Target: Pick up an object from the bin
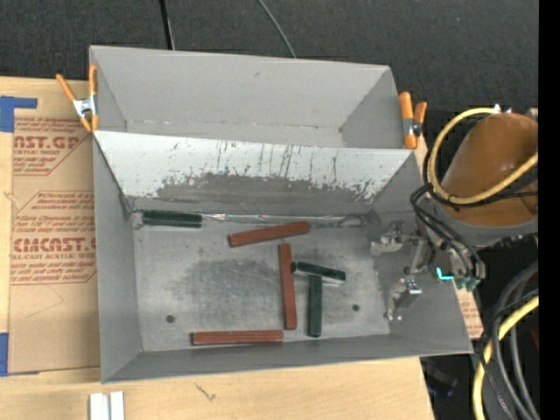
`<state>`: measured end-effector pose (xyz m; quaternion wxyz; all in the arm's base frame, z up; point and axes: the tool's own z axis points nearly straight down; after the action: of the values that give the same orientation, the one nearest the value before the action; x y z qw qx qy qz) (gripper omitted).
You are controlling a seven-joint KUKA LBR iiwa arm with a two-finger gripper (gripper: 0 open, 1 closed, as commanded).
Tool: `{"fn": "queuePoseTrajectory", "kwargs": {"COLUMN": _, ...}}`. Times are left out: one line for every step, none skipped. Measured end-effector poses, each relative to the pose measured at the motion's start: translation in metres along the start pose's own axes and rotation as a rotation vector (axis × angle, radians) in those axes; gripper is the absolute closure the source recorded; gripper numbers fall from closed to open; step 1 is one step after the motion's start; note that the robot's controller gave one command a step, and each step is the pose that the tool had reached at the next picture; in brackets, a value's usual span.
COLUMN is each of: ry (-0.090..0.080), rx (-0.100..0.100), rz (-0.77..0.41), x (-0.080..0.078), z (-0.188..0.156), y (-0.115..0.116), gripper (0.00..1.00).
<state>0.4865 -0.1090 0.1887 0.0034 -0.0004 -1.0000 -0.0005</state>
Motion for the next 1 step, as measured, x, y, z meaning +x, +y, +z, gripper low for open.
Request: {"fn": "queuePoseTrajectory", "kwargs": {"ry": -0.008, "rx": 0.001, "rz": -0.001, "x": -0.0019, "z": -0.0035, "y": 0.0004, "gripper": 0.00}}
